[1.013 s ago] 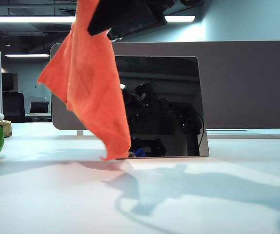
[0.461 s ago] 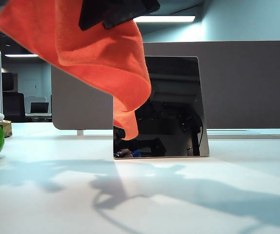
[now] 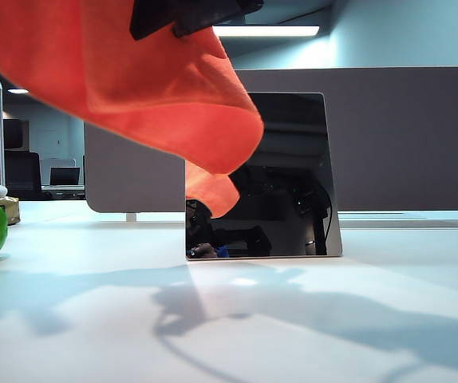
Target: Pick up the cloth from the table and use it to cover the mirror.
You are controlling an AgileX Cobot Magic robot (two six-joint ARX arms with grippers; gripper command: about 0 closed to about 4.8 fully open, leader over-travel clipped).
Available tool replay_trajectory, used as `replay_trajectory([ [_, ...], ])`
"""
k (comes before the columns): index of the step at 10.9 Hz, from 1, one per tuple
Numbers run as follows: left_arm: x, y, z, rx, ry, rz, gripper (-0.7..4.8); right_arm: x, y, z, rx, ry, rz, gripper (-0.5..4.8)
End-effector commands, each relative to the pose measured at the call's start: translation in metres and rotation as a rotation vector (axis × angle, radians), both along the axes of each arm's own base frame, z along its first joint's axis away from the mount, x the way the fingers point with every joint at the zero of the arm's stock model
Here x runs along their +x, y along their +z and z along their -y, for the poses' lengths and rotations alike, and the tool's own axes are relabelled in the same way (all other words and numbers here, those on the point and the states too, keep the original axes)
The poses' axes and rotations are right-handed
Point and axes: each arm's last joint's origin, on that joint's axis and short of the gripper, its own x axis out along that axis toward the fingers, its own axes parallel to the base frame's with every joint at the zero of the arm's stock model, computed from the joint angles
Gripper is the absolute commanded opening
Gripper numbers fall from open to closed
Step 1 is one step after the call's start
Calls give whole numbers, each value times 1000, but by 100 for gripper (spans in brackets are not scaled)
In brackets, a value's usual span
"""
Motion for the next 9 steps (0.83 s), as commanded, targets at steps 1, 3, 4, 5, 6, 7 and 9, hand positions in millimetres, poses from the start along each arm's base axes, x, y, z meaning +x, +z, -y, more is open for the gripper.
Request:
replay_trajectory([
  [1, -6, -19, -2, 71, 0, -217, -6, -40, 3, -24, 81, 150, -78, 320],
  [3, 4, -23, -14, 168, 489, -191, -6, -108, 2, -49, 117, 312, -169, 338],
  [4, 4, -23, -14, 142, 489, -210, -6, -112, 4, -51, 142, 328, -166, 338],
  [5, 3, -23, -13, 134, 473, -216, -6, -110, 1, -58, 177, 325, -171, 338],
  [6, 3, -23, -12, 125, 442, -221, -6, -108, -2, -64, 191, 326, -165, 338],
  [7, 2, -23, -11, 88, 378, -249, -6, -105, -14, -77, 208, 321, -157, 338],
  [9, 0, -22, -9, 77, 308, -253, -6, -99, -24, -86, 216, 302, -151, 338],
])
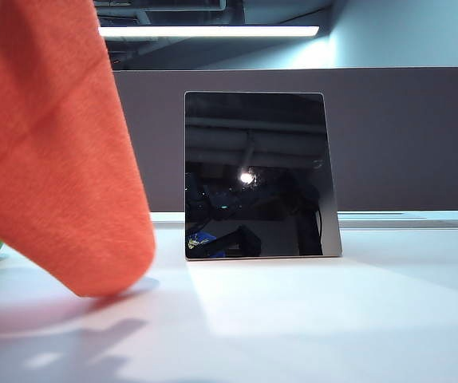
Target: Pick up the cloth from the table and use it to cover the mirror.
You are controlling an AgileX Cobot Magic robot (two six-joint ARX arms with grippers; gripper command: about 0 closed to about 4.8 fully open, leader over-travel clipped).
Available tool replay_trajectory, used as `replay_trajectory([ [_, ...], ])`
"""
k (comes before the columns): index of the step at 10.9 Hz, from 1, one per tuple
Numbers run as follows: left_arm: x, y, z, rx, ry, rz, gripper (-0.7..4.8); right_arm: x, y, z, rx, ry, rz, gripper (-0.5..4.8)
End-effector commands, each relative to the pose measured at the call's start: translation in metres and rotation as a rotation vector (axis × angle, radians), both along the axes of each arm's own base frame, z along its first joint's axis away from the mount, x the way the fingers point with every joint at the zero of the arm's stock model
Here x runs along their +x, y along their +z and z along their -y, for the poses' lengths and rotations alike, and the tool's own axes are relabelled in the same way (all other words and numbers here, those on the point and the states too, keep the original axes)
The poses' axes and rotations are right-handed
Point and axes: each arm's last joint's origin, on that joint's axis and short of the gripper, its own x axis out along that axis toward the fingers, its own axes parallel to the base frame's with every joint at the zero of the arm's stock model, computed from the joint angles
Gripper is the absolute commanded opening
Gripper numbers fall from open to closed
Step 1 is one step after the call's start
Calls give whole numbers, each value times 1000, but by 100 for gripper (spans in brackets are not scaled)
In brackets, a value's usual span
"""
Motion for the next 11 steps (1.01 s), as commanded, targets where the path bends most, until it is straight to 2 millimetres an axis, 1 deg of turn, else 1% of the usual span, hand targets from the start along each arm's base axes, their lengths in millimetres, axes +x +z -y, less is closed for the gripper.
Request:
replay_trajectory([
  [1, -7, 5, 1, -74, -106, -1, -6, 17, -11, -11, 53, -80, 0, 338],
  [3, -10, 7, 0, -85, -114, 1, -6, 25, -16, -12, 47, -138, -6, 338],
  [4, -13, 8, -1, -89, -115, 10, -6, 34, -20, -10, 39, -211, -14, 338],
  [5, -22, 11, -5, -97, -125, 21, -6, 64, -22, 1, 44, -362, -33, 339],
  [6, -24, 7, -5, -91, -149, -17, -6, 78, -22, 7, 48, -402, -34, 358],
  [7, -27, 4, -5, -91, -192, -57, -6, 86, -21, 11, 56, -426, -33, 370],
  [11, -29, 2, -3, -127, -270, -114, -6, 92, -20, 14, 63, -447, -30, 376],
])
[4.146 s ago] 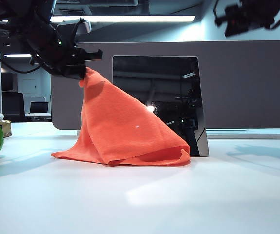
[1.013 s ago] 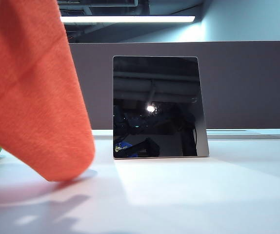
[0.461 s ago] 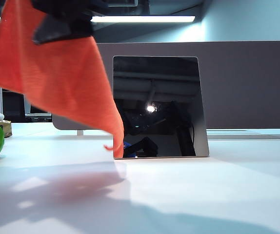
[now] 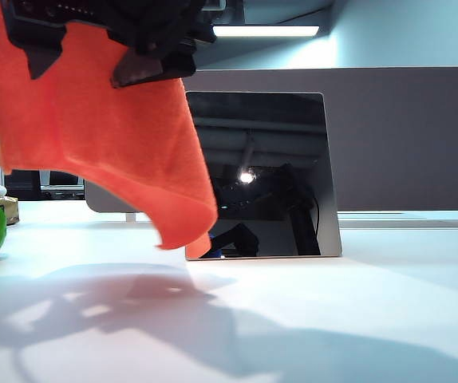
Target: Pick up the cloth from the table and use it to cover the mirror.
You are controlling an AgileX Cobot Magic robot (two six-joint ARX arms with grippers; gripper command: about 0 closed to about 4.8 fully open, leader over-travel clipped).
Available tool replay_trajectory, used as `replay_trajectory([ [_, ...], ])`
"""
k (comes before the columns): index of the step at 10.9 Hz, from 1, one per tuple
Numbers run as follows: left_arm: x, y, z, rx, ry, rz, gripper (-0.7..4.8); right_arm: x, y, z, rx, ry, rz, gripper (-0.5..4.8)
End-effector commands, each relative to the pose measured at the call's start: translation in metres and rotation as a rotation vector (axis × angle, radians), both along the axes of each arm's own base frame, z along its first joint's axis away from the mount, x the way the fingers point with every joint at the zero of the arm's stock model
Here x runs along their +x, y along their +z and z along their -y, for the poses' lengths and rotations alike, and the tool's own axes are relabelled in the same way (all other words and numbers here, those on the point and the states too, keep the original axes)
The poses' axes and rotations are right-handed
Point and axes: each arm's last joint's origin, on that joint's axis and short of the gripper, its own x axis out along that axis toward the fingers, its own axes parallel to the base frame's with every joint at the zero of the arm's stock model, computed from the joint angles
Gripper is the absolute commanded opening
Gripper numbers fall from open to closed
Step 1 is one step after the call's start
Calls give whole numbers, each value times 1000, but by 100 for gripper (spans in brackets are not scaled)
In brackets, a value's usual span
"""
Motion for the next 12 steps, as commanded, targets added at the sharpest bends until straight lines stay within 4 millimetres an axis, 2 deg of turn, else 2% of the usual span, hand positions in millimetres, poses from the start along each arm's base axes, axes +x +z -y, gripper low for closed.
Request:
replay_trajectory([
  [1, -4, 2, 1, -52, -79, -34, -6, 3, 5, 1, 33, -25, 12, 389],
  [5, -11, 1, 0, -70, -159, -71, -6, 4, 5, 1, 48, -64, 11, 405],
  [6, -13, 1, 0, -71, -168, -76, -6, 3, 6, 1, 74, -51, -2, 433],
  [12, -18, 0, 0, -103, -232, -113, -6, -5, 11, -5, 171, -30, -28, 468],
])
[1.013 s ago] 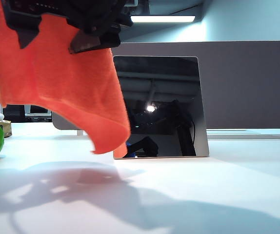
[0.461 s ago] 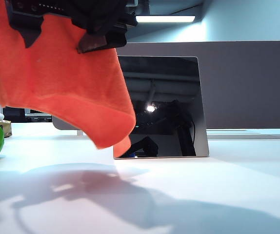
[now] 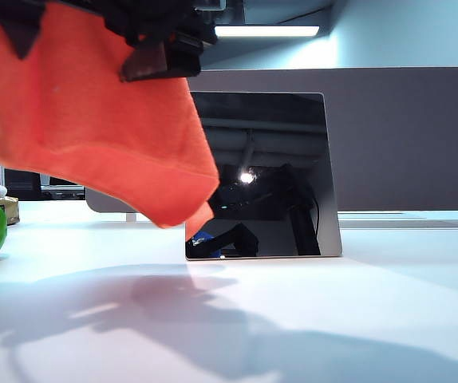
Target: Pick up the cloth from the table and use it to cover the mirror.
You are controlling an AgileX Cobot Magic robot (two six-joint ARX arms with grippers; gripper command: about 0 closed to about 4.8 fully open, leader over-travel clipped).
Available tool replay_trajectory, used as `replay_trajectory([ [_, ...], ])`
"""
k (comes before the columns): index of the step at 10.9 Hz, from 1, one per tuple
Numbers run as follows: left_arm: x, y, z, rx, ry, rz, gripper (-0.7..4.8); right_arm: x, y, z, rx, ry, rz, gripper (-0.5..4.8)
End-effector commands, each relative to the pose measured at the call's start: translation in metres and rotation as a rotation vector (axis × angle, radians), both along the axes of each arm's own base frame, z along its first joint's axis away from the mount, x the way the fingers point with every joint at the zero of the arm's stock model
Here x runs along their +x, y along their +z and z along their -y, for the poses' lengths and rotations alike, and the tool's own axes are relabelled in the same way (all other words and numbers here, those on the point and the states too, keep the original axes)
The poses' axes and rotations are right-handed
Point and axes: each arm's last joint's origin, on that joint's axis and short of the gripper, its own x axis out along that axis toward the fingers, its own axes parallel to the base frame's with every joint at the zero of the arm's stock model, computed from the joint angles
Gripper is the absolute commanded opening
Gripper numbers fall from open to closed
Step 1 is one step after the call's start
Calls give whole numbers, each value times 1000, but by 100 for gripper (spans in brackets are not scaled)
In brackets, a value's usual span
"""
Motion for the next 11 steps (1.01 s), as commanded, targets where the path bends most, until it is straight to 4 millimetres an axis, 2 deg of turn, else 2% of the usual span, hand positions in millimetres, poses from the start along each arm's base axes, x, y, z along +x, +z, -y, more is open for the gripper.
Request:
replay_trajectory([
  [1, -4, 3, 0, -37, -61, -18, -6, -3, 7, -3, 56, 4, 16, 468],
  [5, -8, 4, 0, -70, -113, -36, -6, -2, 7, -2, 68, -47, 8, 468],
  [11, -17, 7, -3, -89, -131, -14, -6, 2, 7, 3, 52, -233, 47, 467],
])
